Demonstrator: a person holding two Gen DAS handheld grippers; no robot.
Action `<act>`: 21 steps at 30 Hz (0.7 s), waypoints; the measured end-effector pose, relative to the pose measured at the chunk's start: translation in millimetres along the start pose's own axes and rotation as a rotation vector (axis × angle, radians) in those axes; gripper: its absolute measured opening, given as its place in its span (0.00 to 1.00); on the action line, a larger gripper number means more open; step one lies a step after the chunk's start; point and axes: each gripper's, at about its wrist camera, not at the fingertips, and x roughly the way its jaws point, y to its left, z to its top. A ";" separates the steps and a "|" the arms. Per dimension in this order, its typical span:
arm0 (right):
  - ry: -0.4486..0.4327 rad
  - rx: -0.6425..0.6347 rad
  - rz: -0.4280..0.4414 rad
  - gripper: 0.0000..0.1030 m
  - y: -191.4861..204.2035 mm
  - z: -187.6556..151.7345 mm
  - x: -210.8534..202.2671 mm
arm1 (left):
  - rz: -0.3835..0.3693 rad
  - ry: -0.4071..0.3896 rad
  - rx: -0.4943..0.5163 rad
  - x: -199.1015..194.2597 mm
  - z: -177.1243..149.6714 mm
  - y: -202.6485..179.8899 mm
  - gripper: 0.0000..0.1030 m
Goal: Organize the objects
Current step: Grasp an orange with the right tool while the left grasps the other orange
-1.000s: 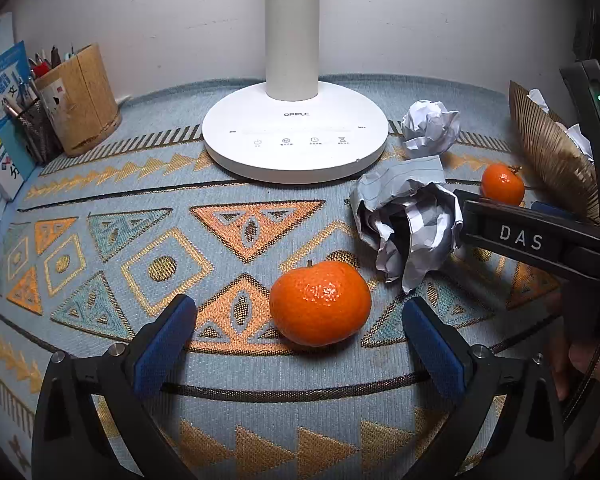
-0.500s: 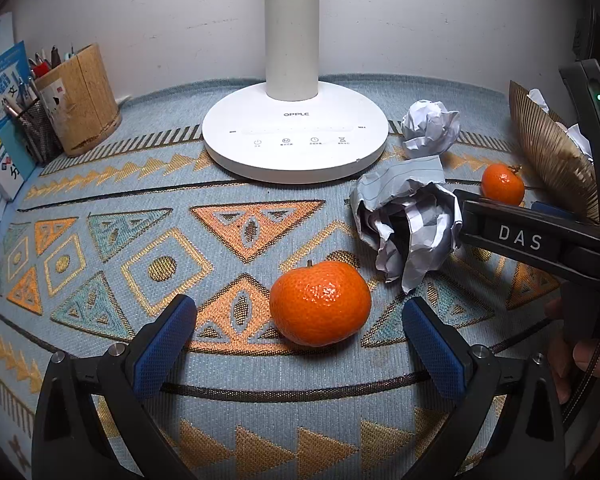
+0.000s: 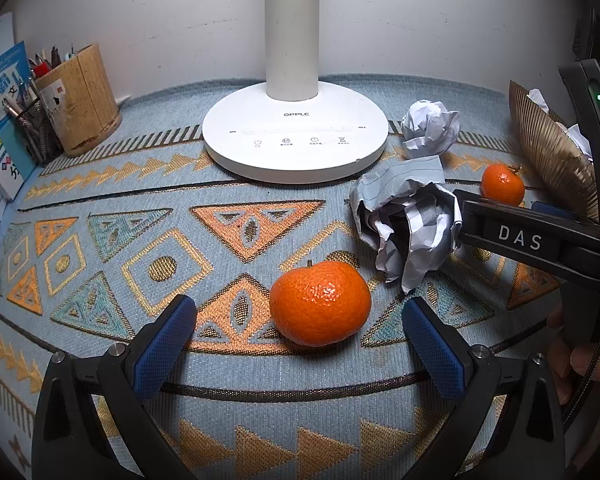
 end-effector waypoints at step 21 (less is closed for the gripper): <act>-0.012 0.007 0.006 0.76 2.1 1.9 -1.6 | -0.013 -0.047 0.001 -13.9 -4.1 -4.0 0.45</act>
